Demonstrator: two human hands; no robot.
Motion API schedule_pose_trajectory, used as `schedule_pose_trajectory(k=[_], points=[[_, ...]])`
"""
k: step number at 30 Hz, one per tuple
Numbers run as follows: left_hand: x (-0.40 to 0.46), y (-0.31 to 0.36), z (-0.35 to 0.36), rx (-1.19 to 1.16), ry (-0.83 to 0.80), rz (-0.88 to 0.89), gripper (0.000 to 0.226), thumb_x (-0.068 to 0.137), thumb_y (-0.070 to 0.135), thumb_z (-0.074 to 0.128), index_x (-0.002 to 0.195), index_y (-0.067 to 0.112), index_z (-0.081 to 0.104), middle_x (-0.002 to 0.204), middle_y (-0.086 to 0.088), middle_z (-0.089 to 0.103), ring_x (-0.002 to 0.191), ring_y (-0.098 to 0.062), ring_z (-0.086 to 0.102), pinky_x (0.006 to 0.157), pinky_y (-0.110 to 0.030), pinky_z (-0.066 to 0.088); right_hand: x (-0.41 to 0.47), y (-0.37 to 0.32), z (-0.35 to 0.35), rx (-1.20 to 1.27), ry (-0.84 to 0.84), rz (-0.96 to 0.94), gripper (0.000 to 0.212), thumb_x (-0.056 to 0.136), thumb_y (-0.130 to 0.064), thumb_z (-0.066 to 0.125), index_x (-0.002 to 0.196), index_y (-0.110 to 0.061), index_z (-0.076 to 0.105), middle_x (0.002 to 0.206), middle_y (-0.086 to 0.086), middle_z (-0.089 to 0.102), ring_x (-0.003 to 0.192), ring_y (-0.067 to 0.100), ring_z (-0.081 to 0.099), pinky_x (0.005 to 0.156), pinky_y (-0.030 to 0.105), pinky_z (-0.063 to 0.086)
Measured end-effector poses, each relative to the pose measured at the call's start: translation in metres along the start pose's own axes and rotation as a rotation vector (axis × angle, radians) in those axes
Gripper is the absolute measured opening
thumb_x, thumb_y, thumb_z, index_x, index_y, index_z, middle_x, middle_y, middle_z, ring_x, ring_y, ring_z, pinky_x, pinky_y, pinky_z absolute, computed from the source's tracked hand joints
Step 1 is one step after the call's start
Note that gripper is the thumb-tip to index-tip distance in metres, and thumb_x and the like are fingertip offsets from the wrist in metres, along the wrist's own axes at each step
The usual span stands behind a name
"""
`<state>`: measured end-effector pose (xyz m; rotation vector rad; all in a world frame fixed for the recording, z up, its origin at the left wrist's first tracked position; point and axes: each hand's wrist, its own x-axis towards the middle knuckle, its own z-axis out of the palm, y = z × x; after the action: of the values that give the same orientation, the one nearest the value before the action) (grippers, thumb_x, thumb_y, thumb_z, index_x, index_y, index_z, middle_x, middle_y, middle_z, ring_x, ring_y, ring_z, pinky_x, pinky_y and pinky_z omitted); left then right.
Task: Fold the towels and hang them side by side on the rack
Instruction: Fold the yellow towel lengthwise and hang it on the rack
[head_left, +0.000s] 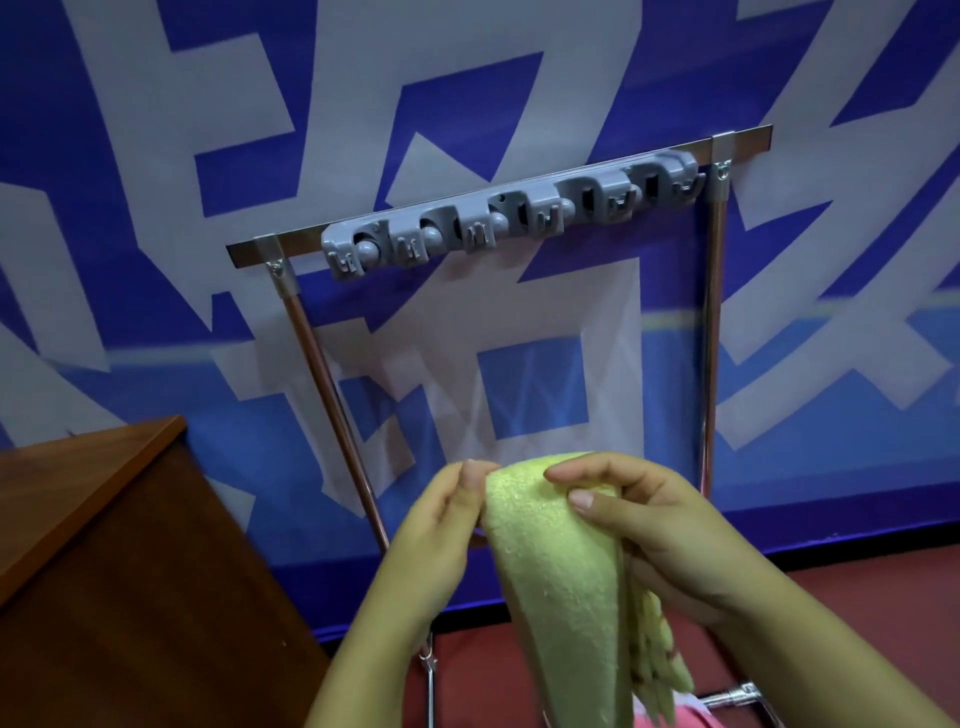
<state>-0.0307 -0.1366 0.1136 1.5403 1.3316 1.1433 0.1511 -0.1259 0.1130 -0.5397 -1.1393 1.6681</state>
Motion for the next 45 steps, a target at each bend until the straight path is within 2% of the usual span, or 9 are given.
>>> schedule_pose_trajectory(k=[3, 7, 11, 16, 19, 23, 30, 39, 45], points=[[-0.010, 0.001, -0.001, -0.080, -0.111, 0.008, 0.068, 0.067, 0.077, 0.053, 0.118, 0.033, 0.057, 0.108, 0.005, 0.070, 0.102, -0.012, 0.067, 0.092, -0.034, 0.050, -0.002, -0.005, 0.002, -0.019, -0.007, 0.003, 0.018, 0.074, 0.000, 0.062, 0.075, -0.012, 0.076, 0.083, 0.005, 0.073, 0.070, 0.013, 0.068, 0.060, 0.021, 0.055], [-0.016, 0.016, 0.005, -0.215, -0.145, 0.048, 0.069, 0.070, 0.030, 0.069, 0.131, 0.043, 0.038, 0.099, -0.010, 0.073, 0.099, -0.021, 0.069, 0.083, -0.030, 0.054, -0.004, -0.012, 0.003, 0.027, 0.000, -0.009, 0.024, 0.074, -0.004, 0.057, 0.084, -0.016, 0.076, 0.087, 0.005, 0.072, 0.071, 0.013, 0.067, 0.059, 0.024, 0.055], [-0.015, 0.028, 0.009, -0.373, -0.055, 0.145, 0.069, 0.068, 0.010, 0.067, 0.123, 0.046, 0.047, 0.095, -0.012, 0.073, 0.094, -0.023, 0.070, 0.075, -0.028, 0.056, -0.005, -0.024, 0.003, 0.102, -0.035, -0.026, 0.037, 0.073, -0.016, 0.062, 0.108, -0.027, 0.070, 0.083, 0.007, 0.068, 0.068, 0.015, 0.065, 0.062, 0.027, 0.056], [-0.014, 0.039, 0.012, -0.471, -0.044, 0.191, 0.046, 0.068, 0.010, 0.065, 0.105, 0.039, 0.069, 0.102, -0.009, 0.073, 0.096, -0.021, 0.069, 0.074, -0.027, 0.056, -0.007, -0.030, 0.000, 0.134, -0.021, -0.018, 0.049, 0.077, -0.022, 0.058, 0.124, -0.033, 0.056, 0.048, -0.006, 0.049, 0.045, 0.005, 0.052, 0.051, 0.019, 0.050], [-0.014, 0.042, 0.013, -0.474, 0.014, 0.208, 0.042, 0.069, 0.012, 0.066, 0.104, 0.034, 0.070, 0.102, -0.006, 0.072, 0.098, -0.019, 0.067, 0.078, -0.029, 0.056, -0.010, -0.029, -0.004, 0.171, -0.076, -0.004, 0.060, 0.069, -0.030, 0.073, 0.126, -0.037, 0.056, 0.060, 0.000, 0.047, 0.057, 0.010, 0.058, 0.059, 0.027, 0.054], [-0.016, 0.045, 0.014, -0.478, 0.022, 0.207, 0.040, 0.072, 0.010, 0.063, 0.108, 0.029, 0.066, 0.088, -0.002, 0.071, 0.085, -0.015, 0.066, 0.077, -0.027, 0.056, -0.016, -0.028, -0.002, 0.090, -0.048, -0.036, 0.054, 0.081, -0.009, 0.045, 0.127, -0.035, 0.054, 0.060, 0.006, 0.044, 0.060, 0.013, 0.059, 0.066, 0.035, 0.056], [-0.018, 0.043, 0.014, -0.525, -0.001, 0.190, 0.043, 0.074, 0.010, 0.062, 0.114, 0.026, 0.062, 0.086, 0.003, 0.070, 0.082, -0.010, 0.066, 0.077, -0.024, 0.055, -0.013, -0.027, -0.004, -0.155, 0.005, -0.103, 0.064, 0.073, 0.007, 0.049, 0.123, -0.032, 0.056, 0.052, 0.000, 0.039, 0.048, 0.009, 0.037, 0.053, 0.023, 0.040], [-0.022, 0.035, 0.017, -0.525, -0.061, 0.157, 0.051, 0.079, 0.016, 0.067, 0.124, 0.037, 0.055, 0.105, -0.004, 0.061, 0.095, -0.016, 0.061, 0.088, -0.032, 0.051, -0.008, -0.028, 0.001, -0.262, 0.020, -0.198, 0.063, 0.072, 0.008, 0.054, 0.116, -0.037, 0.062, 0.092, 0.024, 0.042, 0.083, 0.033, 0.036, 0.068, 0.042, 0.029], [-0.021, 0.036, 0.024, -0.584, -0.125, 0.175, 0.081, 0.063, 0.009, 0.070, 0.130, 0.045, 0.041, 0.085, -0.004, 0.073, 0.084, -0.015, 0.070, 0.071, -0.028, 0.055, -0.008, -0.031, 0.003, -0.279, 0.115, -0.228, 0.061, 0.071, 0.006, 0.056, 0.119, -0.031, 0.061, 0.071, 0.042, 0.031, 0.067, 0.034, 0.025, 0.065, 0.036, 0.026]])
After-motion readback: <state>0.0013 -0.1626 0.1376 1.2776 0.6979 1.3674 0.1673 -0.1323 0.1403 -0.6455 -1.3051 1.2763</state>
